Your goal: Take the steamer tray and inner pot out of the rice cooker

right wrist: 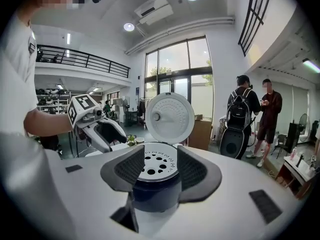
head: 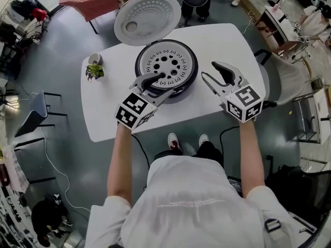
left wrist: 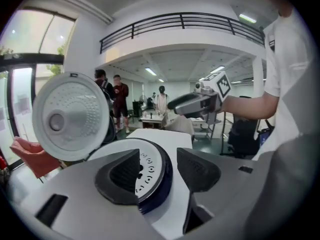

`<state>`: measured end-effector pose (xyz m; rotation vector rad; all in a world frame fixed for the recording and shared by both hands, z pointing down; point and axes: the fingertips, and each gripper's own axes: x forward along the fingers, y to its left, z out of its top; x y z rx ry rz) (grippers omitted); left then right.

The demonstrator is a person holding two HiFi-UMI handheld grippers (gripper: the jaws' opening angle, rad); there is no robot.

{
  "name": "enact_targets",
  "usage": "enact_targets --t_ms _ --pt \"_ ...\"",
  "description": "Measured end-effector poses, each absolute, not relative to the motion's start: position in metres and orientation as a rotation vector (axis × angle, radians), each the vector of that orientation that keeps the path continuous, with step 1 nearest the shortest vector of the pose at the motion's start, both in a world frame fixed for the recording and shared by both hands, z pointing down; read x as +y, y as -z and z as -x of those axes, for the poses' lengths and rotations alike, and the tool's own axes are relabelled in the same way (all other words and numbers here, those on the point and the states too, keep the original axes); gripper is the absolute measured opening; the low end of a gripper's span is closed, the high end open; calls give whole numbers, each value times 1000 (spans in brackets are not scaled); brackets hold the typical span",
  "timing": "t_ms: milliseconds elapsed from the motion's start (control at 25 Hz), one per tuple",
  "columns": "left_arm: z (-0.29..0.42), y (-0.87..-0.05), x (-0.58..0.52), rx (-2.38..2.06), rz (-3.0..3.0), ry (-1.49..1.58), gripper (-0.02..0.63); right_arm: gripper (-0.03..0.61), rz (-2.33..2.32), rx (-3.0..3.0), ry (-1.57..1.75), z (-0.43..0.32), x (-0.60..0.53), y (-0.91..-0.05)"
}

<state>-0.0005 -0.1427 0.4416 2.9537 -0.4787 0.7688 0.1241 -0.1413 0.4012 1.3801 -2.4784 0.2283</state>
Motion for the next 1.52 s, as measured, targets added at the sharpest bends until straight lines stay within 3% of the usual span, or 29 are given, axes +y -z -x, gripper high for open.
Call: enact_targets --t_ms 480,760,1080,1240,1520 --pt "-63 -510 -135 -81 -2718 -1280 285 209 -1103 -2546 -425 -148 -169 -469" --pt "-64 -543 -127 119 -2531 -1530 311 210 -979 -2578 -502 -152 -192 -490" --pt "-68 -567 -126 116 -2452 -1604 303 210 -909 -2582 -522 -159 -201 -504" --pt "-67 -568 -130 71 -2462 -1564 242 210 -911 -2575 -531 -162 -198 -508" --pt "-73 -557 -130 14 -2522 -1514 263 210 -914 -2585 -510 -165 -193 -502"
